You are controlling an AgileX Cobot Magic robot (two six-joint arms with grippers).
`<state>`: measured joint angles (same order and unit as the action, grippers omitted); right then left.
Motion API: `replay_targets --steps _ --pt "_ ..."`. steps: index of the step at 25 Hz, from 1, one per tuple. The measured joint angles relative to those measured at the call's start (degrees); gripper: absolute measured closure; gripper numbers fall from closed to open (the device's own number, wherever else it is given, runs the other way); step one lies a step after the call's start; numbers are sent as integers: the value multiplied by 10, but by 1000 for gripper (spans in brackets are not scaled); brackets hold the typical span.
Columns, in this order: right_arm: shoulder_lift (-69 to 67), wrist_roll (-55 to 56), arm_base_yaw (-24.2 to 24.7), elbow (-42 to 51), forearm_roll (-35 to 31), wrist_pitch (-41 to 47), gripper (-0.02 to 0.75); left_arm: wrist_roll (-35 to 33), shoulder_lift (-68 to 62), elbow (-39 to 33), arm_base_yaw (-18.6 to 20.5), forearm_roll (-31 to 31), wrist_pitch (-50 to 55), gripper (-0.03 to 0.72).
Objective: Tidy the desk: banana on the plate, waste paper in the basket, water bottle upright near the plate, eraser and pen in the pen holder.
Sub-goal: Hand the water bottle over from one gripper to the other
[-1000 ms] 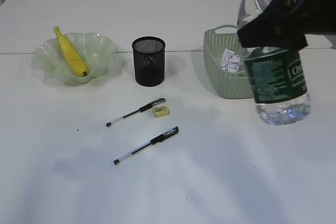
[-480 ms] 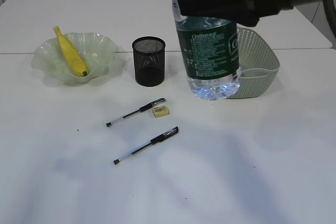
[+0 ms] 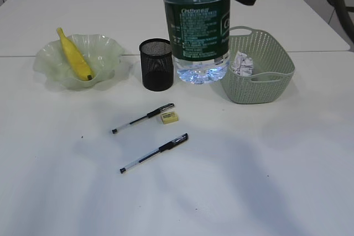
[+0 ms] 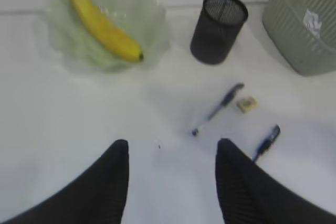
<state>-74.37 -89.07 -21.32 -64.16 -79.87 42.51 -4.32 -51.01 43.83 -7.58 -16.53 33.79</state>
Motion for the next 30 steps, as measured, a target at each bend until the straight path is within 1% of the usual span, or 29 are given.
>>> replay_targets --steps 3,7,9,12,15,17,20,24,27,30 --pt "0 -3 0 0 -1 0 310 -29 0 -38 0 -2 -108 324" --pt "0 -7 0 0 -2 -1 310 -36 0 -112 -6 -20 -235 346" --pt "0 -7 0 0 -3 -1 310 -36 0 -145 -21 -22 -300 358" --pt "0 -7 0 0 -3 -1 310 -37 0 -176 -59 -15 -387 368" --pt "0 -8 0 0 -3 -1 310 -37 0 -180 -100 35 -440 370" --pt "0 -8 0 0 -3 -1 310 -37 0 -180 -127 72 -454 370" --pt "0 -9 0 0 -3 -2 310 -37 -5 -180 -156 93 -462 371" --pt "0 -10 0 0 -3 -7 310 -37 -10 -180 -178 102 -500 371" --pt "0 -13 0 0 -3 -13 310 -32 -10 -180 -186 113 -571 371" --pt "0 -19 0 0 -4 -16 310 19 -10 -180 -191 121 -618 371"
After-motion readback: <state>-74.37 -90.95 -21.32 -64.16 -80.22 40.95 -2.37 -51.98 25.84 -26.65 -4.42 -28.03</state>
